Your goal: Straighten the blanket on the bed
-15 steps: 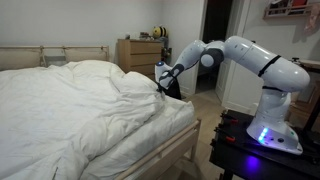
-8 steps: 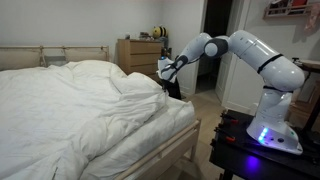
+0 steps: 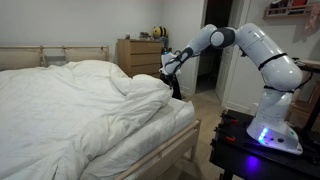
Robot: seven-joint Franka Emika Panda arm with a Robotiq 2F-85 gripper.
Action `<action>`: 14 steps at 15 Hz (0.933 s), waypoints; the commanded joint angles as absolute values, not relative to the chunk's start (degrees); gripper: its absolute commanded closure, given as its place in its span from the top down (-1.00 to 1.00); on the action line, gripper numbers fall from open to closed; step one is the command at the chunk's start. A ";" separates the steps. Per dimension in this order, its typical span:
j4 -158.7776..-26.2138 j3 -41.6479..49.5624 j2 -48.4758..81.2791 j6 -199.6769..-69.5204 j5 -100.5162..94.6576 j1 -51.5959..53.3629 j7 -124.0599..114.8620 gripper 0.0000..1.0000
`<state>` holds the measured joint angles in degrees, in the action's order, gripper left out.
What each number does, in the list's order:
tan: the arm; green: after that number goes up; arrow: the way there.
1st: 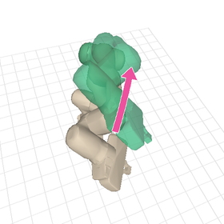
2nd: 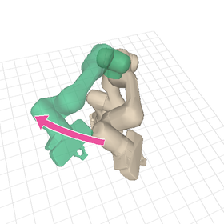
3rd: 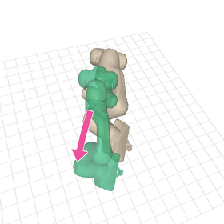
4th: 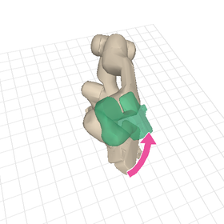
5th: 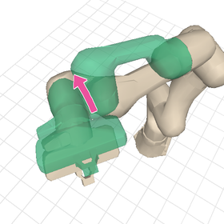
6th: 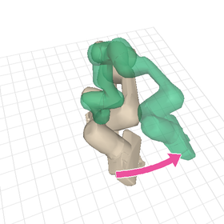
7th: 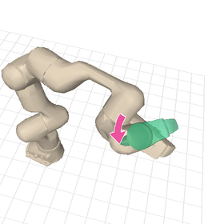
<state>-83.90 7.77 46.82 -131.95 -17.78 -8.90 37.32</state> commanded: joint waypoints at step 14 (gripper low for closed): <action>-102.56 8.51 29.93 -132.29 -19.30 -15.05 51.89 -0.99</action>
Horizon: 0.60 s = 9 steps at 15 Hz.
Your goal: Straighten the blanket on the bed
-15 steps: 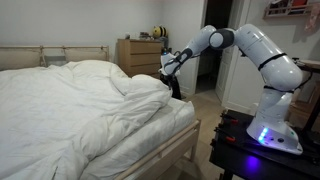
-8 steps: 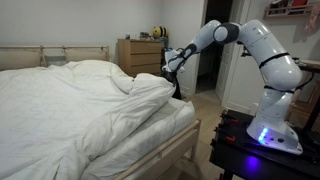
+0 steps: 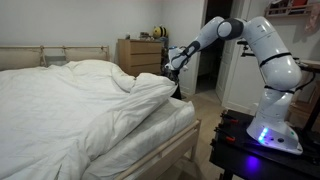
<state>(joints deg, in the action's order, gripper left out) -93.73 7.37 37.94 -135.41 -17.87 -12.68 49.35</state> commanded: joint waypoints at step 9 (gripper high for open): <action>-112.58 12.54 21.09 -130.25 -20.30 -16.37 49.25 0.16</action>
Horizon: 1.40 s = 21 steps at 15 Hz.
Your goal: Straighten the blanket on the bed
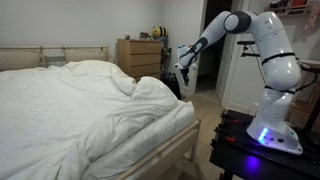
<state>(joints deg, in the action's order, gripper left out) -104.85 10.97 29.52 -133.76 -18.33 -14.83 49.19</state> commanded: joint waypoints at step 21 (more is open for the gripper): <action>-105.27 27.65 36.32 -171.48 -17.88 10.93 -15.61 1.00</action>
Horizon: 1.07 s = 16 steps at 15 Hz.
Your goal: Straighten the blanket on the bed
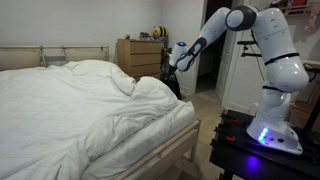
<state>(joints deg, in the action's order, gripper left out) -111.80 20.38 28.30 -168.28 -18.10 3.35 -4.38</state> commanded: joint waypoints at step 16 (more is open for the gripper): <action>-88.85 49.17 68.10 -171.81 -0.57 23.42 -36.67 1.00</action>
<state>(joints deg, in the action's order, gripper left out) -92.06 50.18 66.17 -172.07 -2.03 26.40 -38.69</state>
